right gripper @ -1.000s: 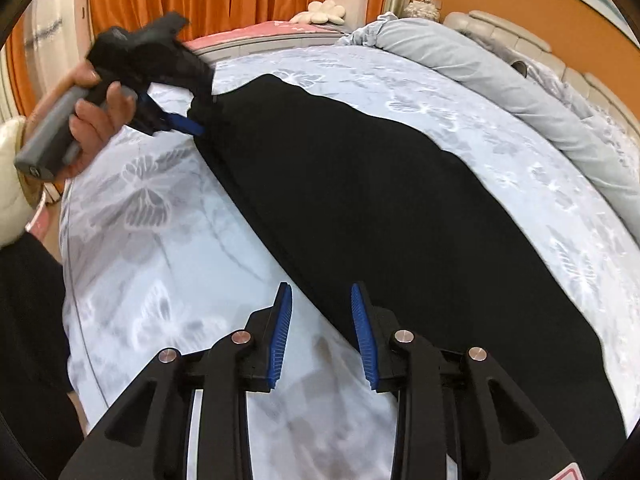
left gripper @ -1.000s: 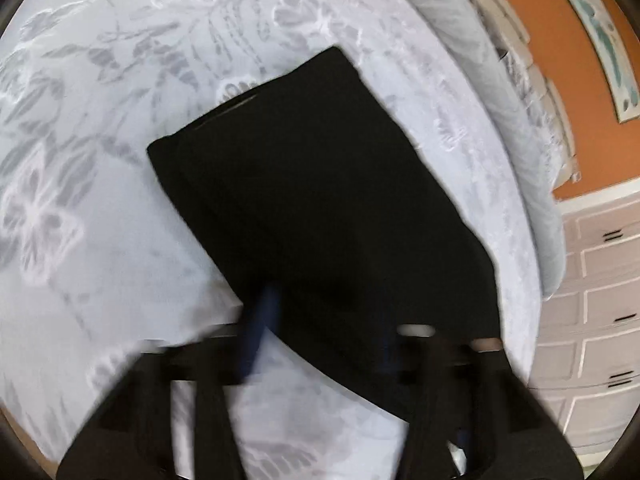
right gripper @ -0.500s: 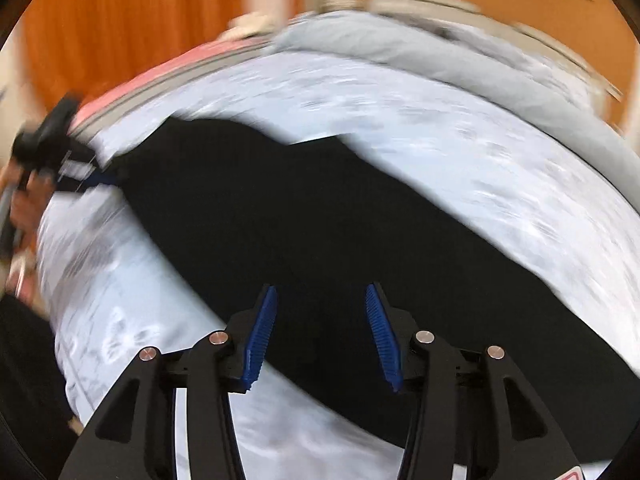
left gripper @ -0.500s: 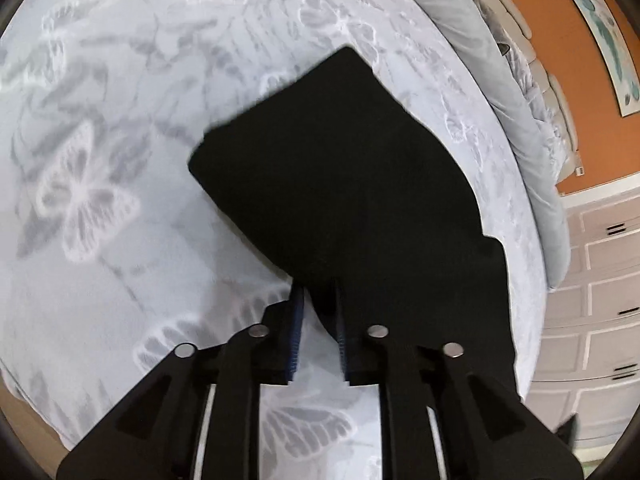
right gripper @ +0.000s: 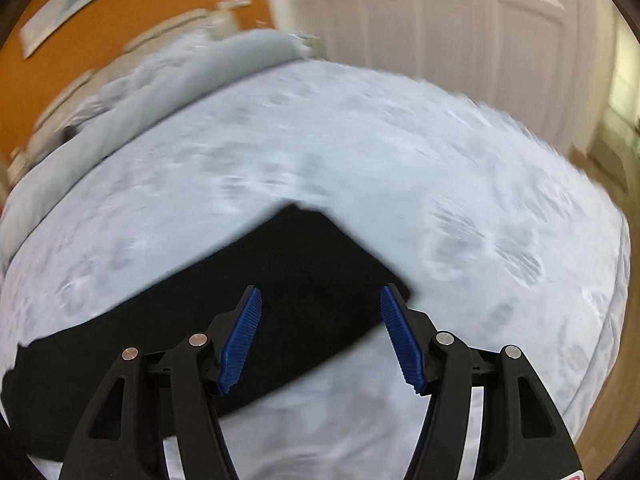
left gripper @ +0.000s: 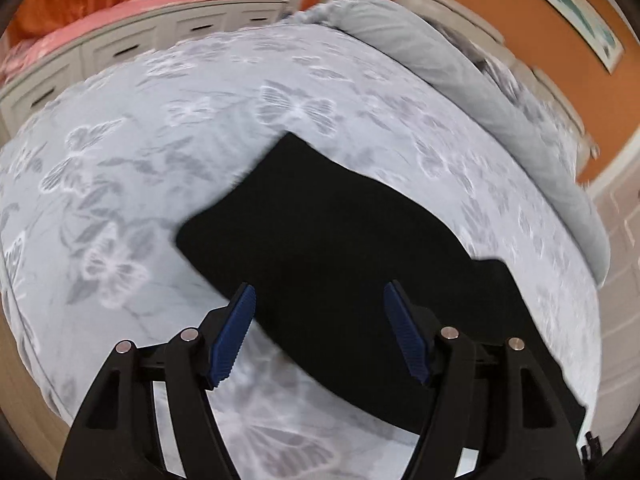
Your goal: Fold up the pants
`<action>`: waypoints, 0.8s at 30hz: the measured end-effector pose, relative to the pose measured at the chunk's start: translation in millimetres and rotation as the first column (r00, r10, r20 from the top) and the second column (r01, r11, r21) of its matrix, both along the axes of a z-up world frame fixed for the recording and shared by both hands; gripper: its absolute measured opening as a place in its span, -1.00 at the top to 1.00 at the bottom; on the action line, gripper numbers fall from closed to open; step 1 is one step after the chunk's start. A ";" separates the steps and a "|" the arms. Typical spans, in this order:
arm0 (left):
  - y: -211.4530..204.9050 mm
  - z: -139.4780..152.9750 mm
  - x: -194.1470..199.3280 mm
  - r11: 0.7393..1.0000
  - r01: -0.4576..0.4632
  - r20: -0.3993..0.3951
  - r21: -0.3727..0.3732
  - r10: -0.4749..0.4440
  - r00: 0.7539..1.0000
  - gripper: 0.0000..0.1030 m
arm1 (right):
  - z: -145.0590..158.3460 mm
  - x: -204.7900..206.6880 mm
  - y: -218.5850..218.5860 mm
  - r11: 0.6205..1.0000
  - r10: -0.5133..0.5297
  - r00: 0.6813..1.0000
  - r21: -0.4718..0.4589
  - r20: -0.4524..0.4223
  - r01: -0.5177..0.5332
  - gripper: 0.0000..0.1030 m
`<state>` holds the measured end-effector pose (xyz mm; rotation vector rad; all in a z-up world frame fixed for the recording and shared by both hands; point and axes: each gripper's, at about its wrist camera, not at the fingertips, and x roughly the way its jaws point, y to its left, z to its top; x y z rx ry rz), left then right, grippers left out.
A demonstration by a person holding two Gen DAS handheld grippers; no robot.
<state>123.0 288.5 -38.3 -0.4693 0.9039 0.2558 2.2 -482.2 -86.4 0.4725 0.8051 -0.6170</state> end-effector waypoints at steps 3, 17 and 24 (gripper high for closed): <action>-33.0 -1.5 11.5 0.998 0.043 -0.002 0.038 -0.043 0.999 -0.43 | -10.0 -0.6 -11.9 0.999 0.031 1.000 0.028 0.004 -0.031 -0.18; -114.7 -23.0 46.1 0.965 0.157 -0.053 0.209 -0.149 0.987 -0.64 | -13.2 6.5 -28.4 0.992 0.121 0.993 -0.035 -0.010 -0.121 0.79; -108.1 -30.5 46.4 0.975 0.169 -0.079 0.147 -0.158 0.984 -0.66 | -4.4 -3.9 -23.4 0.989 0.115 0.991 -0.097 0.064 -0.109 -0.36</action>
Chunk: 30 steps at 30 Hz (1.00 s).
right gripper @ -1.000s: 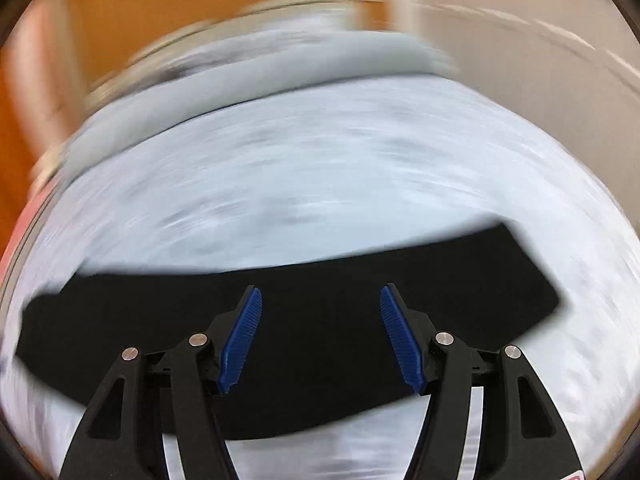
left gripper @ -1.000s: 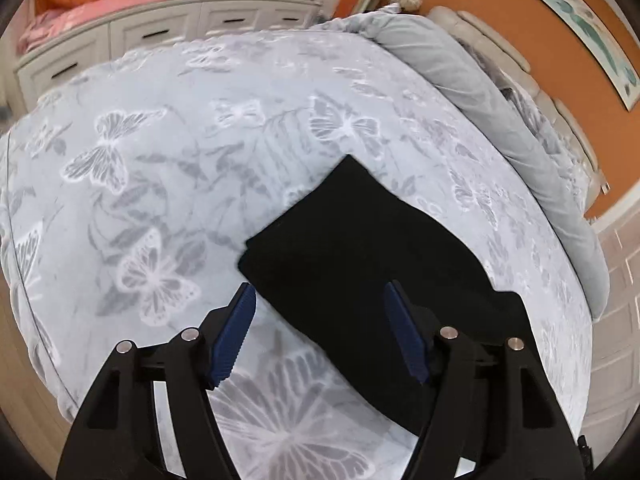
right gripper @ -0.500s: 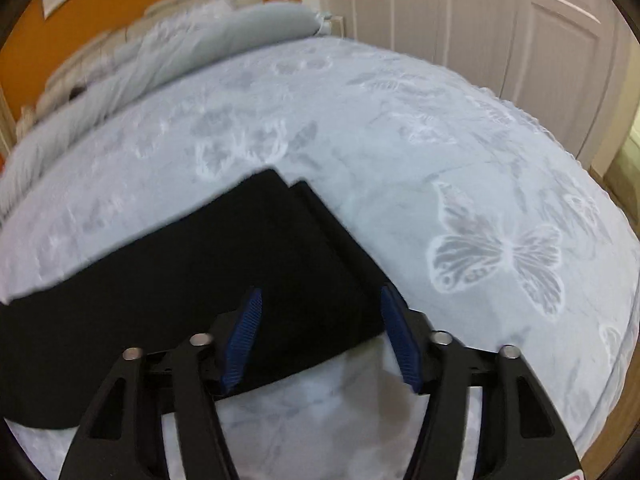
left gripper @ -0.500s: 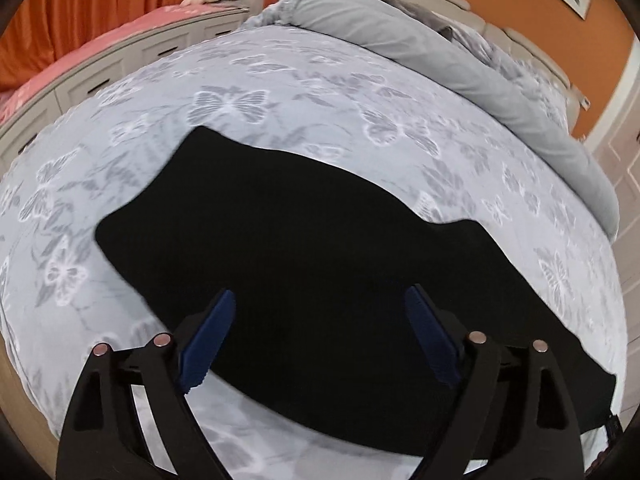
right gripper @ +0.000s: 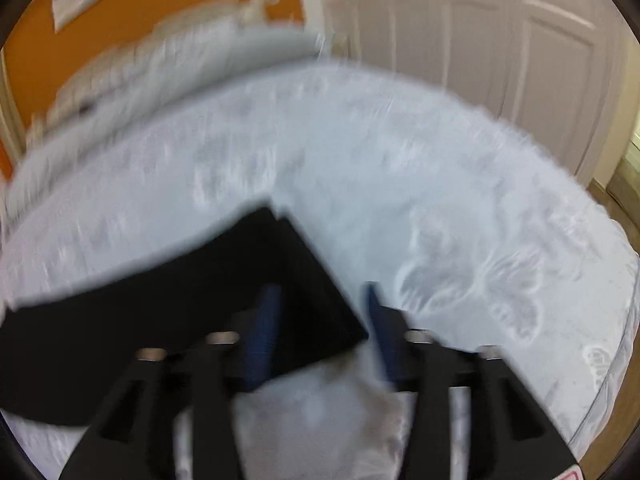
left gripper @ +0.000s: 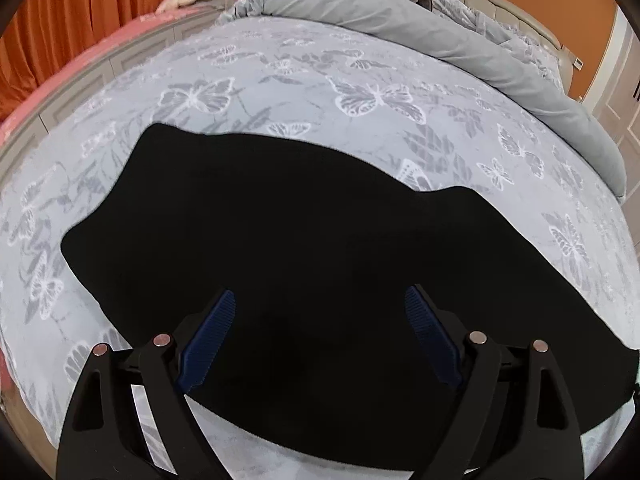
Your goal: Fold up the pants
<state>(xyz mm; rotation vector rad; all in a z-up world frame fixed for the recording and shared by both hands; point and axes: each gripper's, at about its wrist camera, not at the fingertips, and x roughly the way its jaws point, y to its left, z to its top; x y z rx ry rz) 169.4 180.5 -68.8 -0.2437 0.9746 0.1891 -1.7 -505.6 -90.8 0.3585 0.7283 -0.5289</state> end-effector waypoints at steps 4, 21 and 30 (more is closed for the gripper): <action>27.9 2.0 -4.1 0.996 -0.056 -0.002 -0.069 0.056 0.998 -0.74 | -13.9 0.8 -14.9 0.993 -0.055 0.998 0.103 -0.008 0.055 -0.50; 184.0 -11.1 -49.0 0.826 -0.424 -0.066 -0.371 0.432 0.899 -0.75 | -11.5 28.9 12.8 0.961 0.021 0.997 0.272 0.078 -0.042 0.71; 200.8 -17.0 -59.7 0.790 -0.429 -0.089 -0.439 0.436 0.895 -0.75 | 75.6 92.4 187.1 0.876 0.378 0.875 0.189 0.303 -0.444 0.71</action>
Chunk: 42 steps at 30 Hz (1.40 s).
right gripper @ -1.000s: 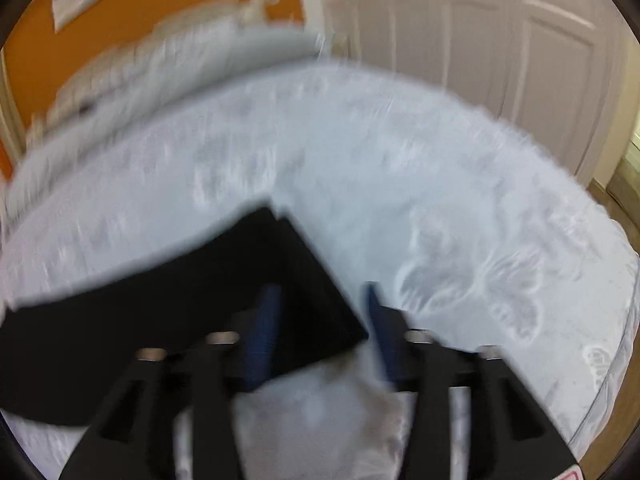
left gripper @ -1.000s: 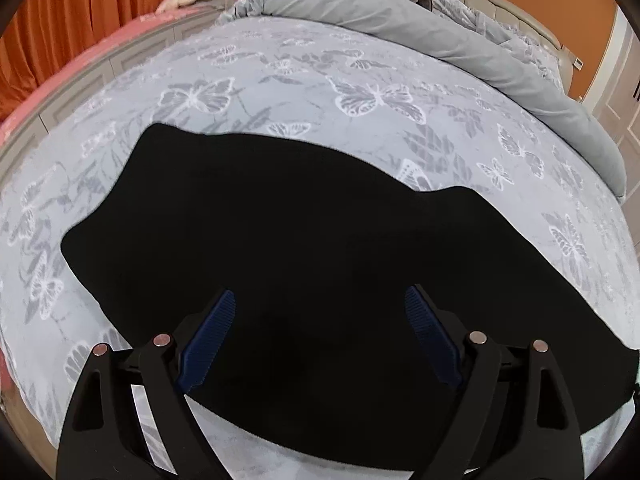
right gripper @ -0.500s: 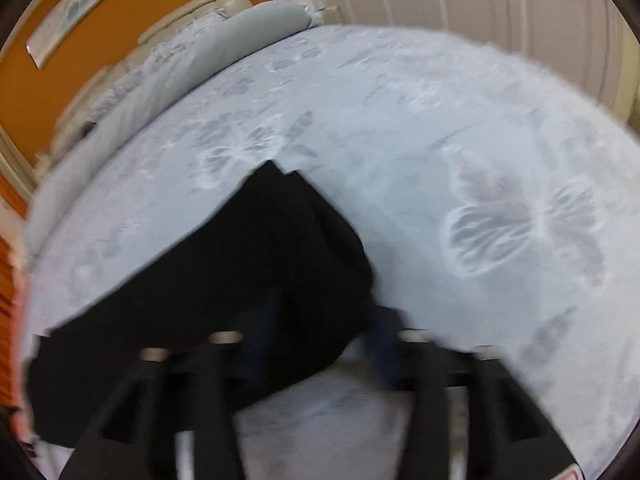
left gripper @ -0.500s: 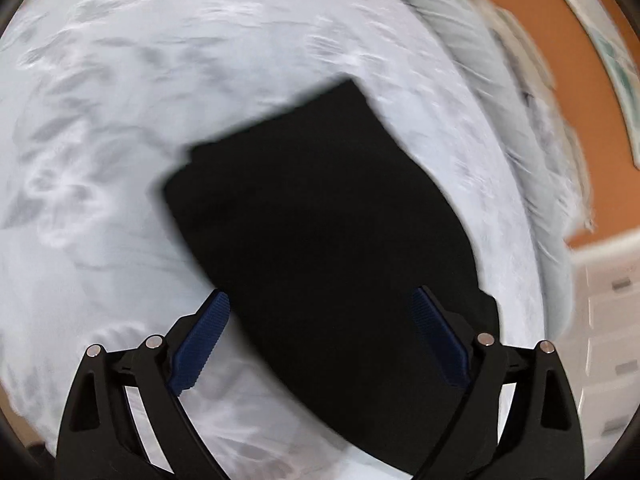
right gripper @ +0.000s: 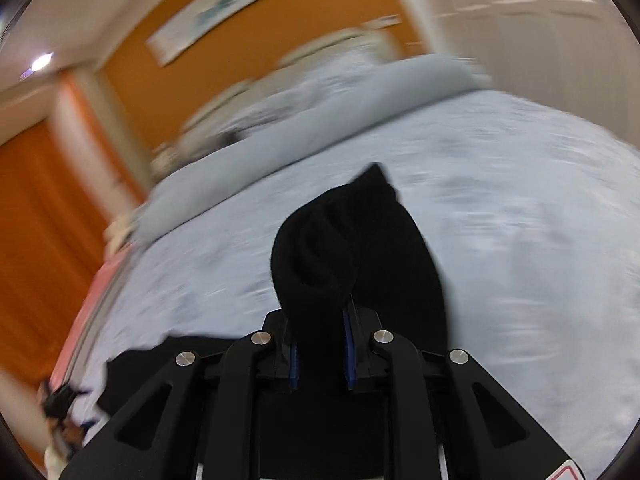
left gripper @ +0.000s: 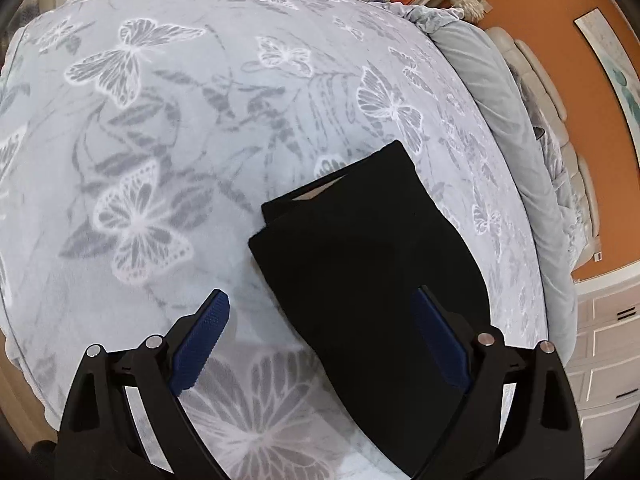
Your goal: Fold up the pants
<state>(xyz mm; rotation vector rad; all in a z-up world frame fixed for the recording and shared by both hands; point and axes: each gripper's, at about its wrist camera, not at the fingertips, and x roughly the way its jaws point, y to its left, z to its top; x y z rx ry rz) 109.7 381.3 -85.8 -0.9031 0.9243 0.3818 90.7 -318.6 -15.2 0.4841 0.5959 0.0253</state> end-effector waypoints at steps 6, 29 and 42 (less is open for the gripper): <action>4.5 4.1 -5.2 0.999 0.024 -0.013 0.045 -0.024 1.000 -0.75 | -25.3 55.2 143.6 0.957 0.278 0.957 -0.056 -0.084 -0.283 0.71; 25.9 -26.8 10.9 0.988 0.031 0.004 -0.149 -0.031 1.000 -0.87 | -28.8 10.1 178.6 0.937 0.224 0.971 -0.255 -0.084 -0.238 -0.53; -17.5 -26.5 26.7 0.992 0.033 -0.015 -0.124 -0.035 0.999 -0.87 | -111.0 46.6 286.3 0.698 0.452 0.839 -0.465 -0.304 -0.544 0.70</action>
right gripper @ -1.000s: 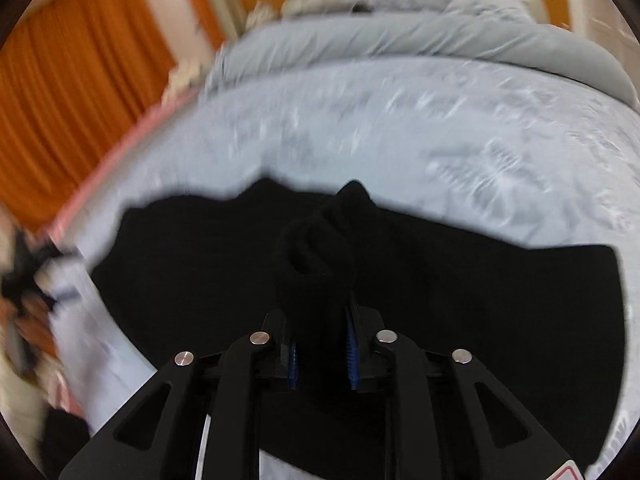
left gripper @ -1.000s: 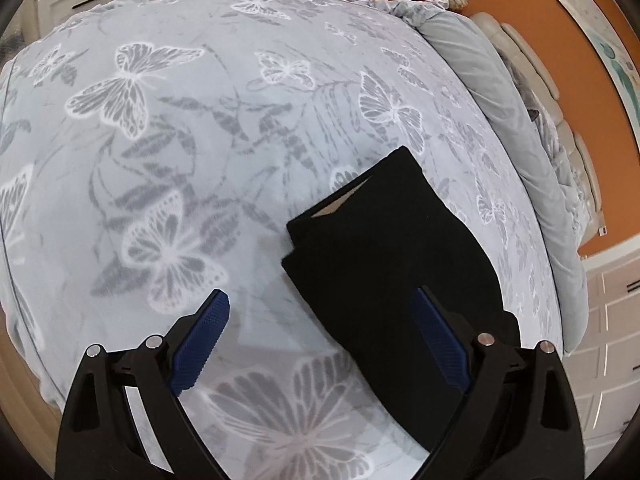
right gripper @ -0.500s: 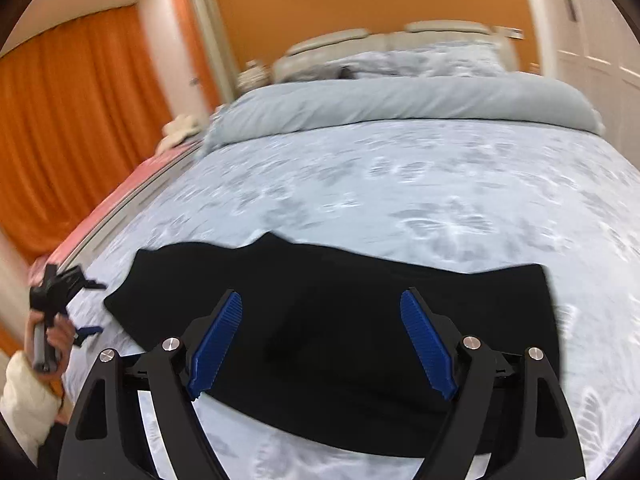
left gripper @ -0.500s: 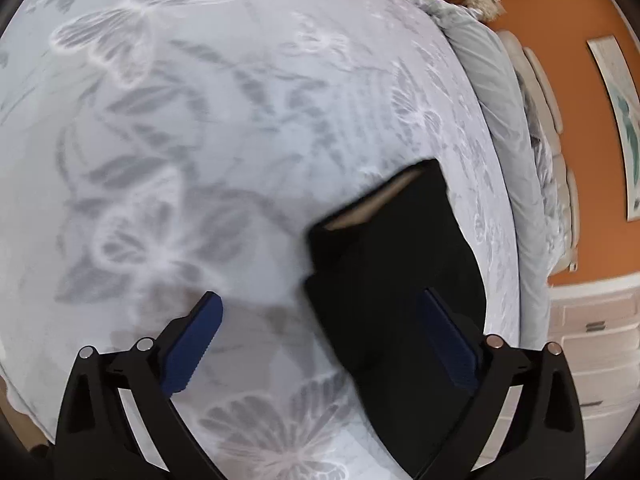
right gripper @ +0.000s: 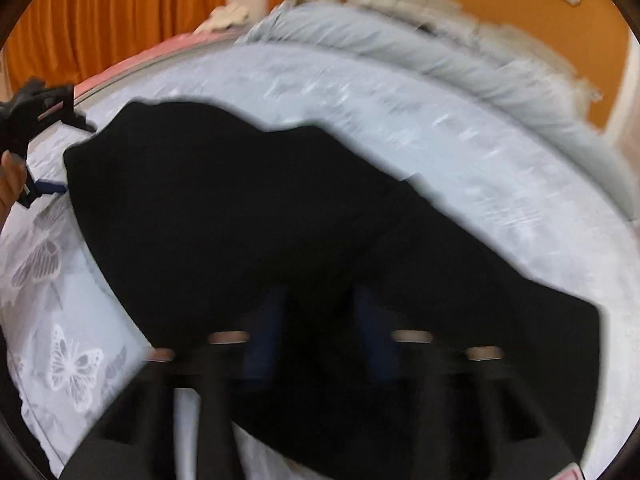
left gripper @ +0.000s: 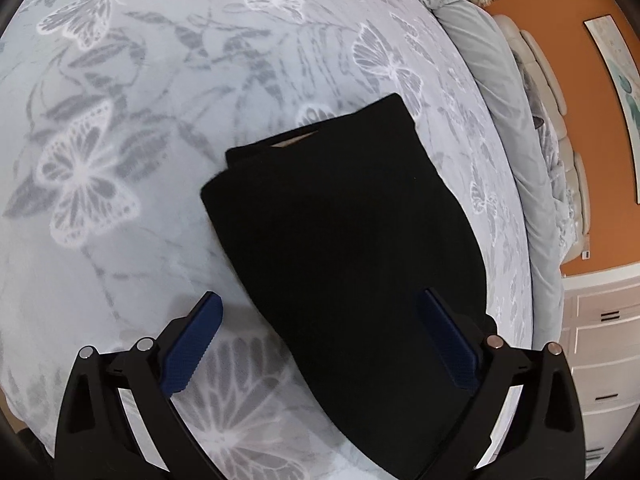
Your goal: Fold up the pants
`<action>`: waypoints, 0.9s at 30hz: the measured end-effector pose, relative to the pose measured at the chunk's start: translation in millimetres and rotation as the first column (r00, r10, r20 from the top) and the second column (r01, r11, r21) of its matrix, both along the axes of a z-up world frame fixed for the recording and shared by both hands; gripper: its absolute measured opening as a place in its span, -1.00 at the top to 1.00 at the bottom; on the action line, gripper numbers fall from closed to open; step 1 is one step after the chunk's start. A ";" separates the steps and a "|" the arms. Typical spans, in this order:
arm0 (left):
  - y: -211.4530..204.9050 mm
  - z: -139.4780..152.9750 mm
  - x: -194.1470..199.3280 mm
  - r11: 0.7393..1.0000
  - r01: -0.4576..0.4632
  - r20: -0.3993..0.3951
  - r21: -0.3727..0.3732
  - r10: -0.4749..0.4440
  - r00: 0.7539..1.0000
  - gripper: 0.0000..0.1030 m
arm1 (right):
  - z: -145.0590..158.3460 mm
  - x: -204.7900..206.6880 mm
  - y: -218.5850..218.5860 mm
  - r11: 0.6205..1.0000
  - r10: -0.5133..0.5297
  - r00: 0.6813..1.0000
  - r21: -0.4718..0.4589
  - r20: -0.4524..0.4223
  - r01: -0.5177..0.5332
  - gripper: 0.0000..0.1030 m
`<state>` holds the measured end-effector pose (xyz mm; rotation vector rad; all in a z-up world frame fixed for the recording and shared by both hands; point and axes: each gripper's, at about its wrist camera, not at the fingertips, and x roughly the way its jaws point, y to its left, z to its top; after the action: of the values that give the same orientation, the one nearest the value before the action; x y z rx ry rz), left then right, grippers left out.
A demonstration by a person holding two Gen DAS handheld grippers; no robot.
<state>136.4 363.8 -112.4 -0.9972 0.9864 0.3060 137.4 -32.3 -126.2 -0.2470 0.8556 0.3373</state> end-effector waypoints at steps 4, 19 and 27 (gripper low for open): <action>8.6 -3.5 -1.2 0.999 -0.004 0.022 -0.043 0.005 1.000 -0.87 | 24.8 5.0 0.6 0.993 -0.049 0.999 0.106 0.023 0.046 0.76; 7.2 3.7 22.5 0.995 0.013 0.069 0.101 -0.020 0.997 0.68 | 80.6 -29.1 -107.9 0.877 -0.357 0.930 0.375 0.091 0.300 -0.40; -171.0 125.7 3.8 0.854 0.228 0.319 0.467 -0.403 0.858 0.66 | 88.2 -54.9 -206.0 0.758 -0.562 0.826 0.423 0.038 0.497 -0.41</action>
<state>140.1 192.8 13.3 -0.4589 0.6488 0.0129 82.4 -238.3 -38.0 0.3513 0.6405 -0.0549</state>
